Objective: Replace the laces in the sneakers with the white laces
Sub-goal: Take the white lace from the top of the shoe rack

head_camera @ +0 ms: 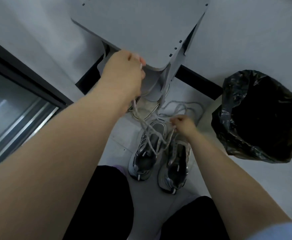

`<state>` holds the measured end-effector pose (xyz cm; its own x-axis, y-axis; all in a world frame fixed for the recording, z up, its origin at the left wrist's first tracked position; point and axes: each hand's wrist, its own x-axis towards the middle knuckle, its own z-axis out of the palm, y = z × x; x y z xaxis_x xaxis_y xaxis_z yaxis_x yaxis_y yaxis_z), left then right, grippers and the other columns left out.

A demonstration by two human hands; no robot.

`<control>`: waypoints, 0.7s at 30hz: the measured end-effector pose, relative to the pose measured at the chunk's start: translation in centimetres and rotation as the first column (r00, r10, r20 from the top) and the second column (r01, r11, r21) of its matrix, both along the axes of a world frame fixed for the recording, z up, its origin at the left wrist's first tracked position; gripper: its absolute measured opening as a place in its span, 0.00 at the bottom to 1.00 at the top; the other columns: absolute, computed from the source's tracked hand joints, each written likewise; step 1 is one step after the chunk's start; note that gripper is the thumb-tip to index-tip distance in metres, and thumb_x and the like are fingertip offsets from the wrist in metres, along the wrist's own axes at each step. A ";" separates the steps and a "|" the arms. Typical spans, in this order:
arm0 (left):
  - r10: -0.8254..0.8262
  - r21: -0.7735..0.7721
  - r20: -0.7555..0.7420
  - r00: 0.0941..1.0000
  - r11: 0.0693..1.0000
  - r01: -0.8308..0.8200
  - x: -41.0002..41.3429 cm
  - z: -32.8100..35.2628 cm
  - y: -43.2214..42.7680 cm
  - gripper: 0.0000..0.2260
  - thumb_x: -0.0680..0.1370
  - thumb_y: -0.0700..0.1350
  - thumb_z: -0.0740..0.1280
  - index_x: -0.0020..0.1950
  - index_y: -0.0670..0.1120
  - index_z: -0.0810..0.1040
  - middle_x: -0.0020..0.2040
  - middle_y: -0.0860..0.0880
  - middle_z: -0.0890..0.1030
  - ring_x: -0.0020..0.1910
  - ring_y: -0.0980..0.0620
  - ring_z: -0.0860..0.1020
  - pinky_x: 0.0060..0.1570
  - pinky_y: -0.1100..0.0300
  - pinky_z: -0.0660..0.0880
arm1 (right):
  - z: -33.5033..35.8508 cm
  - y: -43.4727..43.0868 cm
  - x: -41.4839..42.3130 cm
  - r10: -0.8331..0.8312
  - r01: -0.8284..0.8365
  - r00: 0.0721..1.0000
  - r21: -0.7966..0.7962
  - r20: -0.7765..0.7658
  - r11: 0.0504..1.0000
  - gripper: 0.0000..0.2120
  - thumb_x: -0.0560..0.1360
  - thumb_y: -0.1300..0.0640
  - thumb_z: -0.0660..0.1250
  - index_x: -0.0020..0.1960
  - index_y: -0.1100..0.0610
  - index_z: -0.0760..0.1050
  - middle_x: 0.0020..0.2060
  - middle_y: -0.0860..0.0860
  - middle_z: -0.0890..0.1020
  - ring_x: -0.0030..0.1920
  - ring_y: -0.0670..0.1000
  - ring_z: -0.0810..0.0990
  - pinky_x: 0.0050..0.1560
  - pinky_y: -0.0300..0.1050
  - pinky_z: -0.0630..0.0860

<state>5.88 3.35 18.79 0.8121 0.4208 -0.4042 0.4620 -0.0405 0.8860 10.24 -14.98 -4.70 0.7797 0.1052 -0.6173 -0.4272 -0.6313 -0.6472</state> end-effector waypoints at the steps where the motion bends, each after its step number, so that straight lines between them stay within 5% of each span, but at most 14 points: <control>1: -0.102 0.104 -0.037 0.994 0.989 0.106 0.0 -0.6 0.0 0.14 0.80 0.41 0.53 0.37 0.47 0.70 0.27 0.51 0.67 0.18 0.59 0.62 0.22 0.67 0.60 | -1.3 0.2 1.3 -0.019 0.031 0.993 -0.106 0.115 0.994 0.09 0.78 0.62 0.59 0.53 0.61 0.77 0.47 0.60 0.81 0.44 0.57 0.79 0.46 0.48 0.74; 4: -0.325 0.303 -0.189 0.927 0.878 0.370 -0.3 -2.1 0.4 0.11 0.81 0.42 0.54 0.43 0.47 0.73 0.31 0.52 0.70 0.26 0.56 0.66 0.27 0.63 0.63 | -4.5 0.3 4.6 0.165 -0.127 0.982 -0.314 0.097 0.941 0.26 0.76 0.63 0.59 0.73 0.56 0.59 0.72 0.58 0.62 0.66 0.61 0.68 0.65 0.52 0.67; 8: -0.353 0.453 -0.344 0.870 0.749 0.483 -0.9 -3.0 1.2 0.09 0.81 0.46 0.54 0.50 0.50 0.74 0.39 0.53 0.74 0.33 0.57 0.72 0.29 0.69 0.68 | -7.7 0.5 7.0 0.482 -0.422 0.876 -0.477 0.002 0.771 0.39 0.75 0.70 0.55 0.76 0.46 0.42 0.76 0.52 0.45 0.73 0.62 0.56 0.71 0.57 0.60; 11: -0.367 0.480 -0.405 0.837 0.694 0.536 -1.0 -3.4 1.3 0.09 0.81 0.46 0.54 0.49 0.51 0.73 0.36 0.55 0.72 0.29 0.58 0.69 0.24 0.73 0.65 | -8.7 0.7 7.1 0.629 -0.579 0.769 -0.539 -0.112 0.612 0.35 0.76 0.65 0.57 0.76 0.45 0.45 0.75 0.55 0.50 0.71 0.63 0.60 0.66 0.57 0.64; 15: -0.402 0.524 -0.425 0.811 0.621 0.582 -1.1 -3.5 0.9 0.09 0.81 0.45 0.54 0.51 0.51 0.73 0.36 0.57 0.71 0.34 0.59 0.70 0.29 0.71 0.64 | -8.7 0.4 4.9 0.684 -0.553 0.728 -0.626 -0.042 0.550 0.19 0.80 0.60 0.51 0.70 0.57 0.65 0.67 0.60 0.69 0.65 0.59 0.69 0.62 0.50 0.68; 18: -0.435 0.537 -0.461 0.773 0.557 0.633 -1.1 -3.0 0.3 0.09 0.81 0.41 0.54 0.54 0.46 0.74 0.36 0.55 0.70 0.32 0.58 0.68 0.29 0.71 0.64 | -6.7 -0.2 3.5 0.569 -0.422 0.818 -0.579 0.090 0.698 0.14 0.78 0.65 0.55 0.60 0.65 0.74 0.60 0.63 0.76 0.60 0.60 0.75 0.58 0.49 0.71; 21: -0.453 0.566 -0.480 0.751 0.494 0.660 -1.2 -1.8 -0.4 0.10 0.80 0.39 0.55 0.56 0.43 0.74 0.39 0.50 0.72 0.38 0.50 0.71 0.37 0.60 0.67 | -2.1 -0.5 3.3 0.090 -0.015 0.957 -0.263 0.275 0.965 0.10 0.78 0.59 0.62 0.54 0.64 0.77 0.51 0.60 0.81 0.50 0.56 0.78 0.49 0.45 0.71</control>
<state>4.67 2.96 17.03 0.8952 0.1401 -0.4230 0.3035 -0.8867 0.3487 13.54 -15.52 -6.80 0.9232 0.0187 -0.3839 -0.2123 -0.8077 -0.5500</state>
